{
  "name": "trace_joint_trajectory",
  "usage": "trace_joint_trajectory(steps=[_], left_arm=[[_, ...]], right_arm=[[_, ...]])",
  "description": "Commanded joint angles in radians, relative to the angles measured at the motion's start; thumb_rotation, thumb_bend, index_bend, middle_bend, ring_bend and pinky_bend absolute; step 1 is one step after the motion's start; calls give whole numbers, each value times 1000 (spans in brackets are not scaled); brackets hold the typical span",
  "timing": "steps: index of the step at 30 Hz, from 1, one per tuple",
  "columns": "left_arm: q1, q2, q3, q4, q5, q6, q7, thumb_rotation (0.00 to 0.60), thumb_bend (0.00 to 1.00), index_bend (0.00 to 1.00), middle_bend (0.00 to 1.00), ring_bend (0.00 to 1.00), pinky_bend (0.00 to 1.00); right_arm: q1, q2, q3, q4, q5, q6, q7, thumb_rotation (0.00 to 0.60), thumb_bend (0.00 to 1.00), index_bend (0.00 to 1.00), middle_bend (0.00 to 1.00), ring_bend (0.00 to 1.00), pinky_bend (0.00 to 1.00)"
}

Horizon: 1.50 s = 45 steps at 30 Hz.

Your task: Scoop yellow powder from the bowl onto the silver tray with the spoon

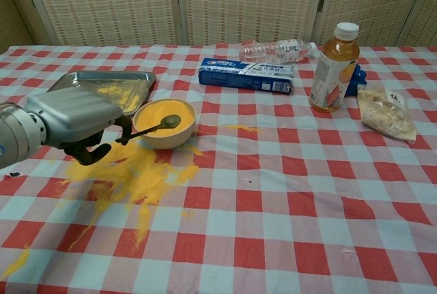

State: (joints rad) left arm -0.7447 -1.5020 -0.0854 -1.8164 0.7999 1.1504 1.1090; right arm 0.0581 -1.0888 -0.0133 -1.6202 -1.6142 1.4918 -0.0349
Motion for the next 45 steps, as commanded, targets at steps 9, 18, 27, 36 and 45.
trace_joint_trajectory(steps=[9, 18, 27, 36, 45], left_arm=[[-31, -10, 46, -94, 3, 39, 28, 600, 589, 332, 1000, 1000, 1000], [-11, -79, 76, -43, 179, 139, -30, 600, 481, 343, 1000, 1000, 1000], [131, -254, 213, 330, 631, 334, -331, 600, 436, 277, 1000, 1000, 1000], [174, -426, 180, 647, 738, 331, -621, 600, 425, 291, 1000, 1000, 1000], [180, -509, 126, 835, 805, 373, -750, 600, 436, 374, 1000, 1000, 1000]], right_arm=[[-19, 15, -8, -6, -32, 44, 23, 528, 0, 0, 0, 0, 0], [-29, 27, -14, -7, -43, 58, 38, 528, 0, 0, 0, 0, 0], [-37, 28, -19, -9, -58, 71, 44, 528, 0, 0, 0, 0, 0], [-43, 32, -28, -2, -87, 90, 70, 528, 0, 0, 0, 0, 0], [-47, 35, -30, 3, -94, 96, 81, 529, 0, 0, 0, 0, 0]])
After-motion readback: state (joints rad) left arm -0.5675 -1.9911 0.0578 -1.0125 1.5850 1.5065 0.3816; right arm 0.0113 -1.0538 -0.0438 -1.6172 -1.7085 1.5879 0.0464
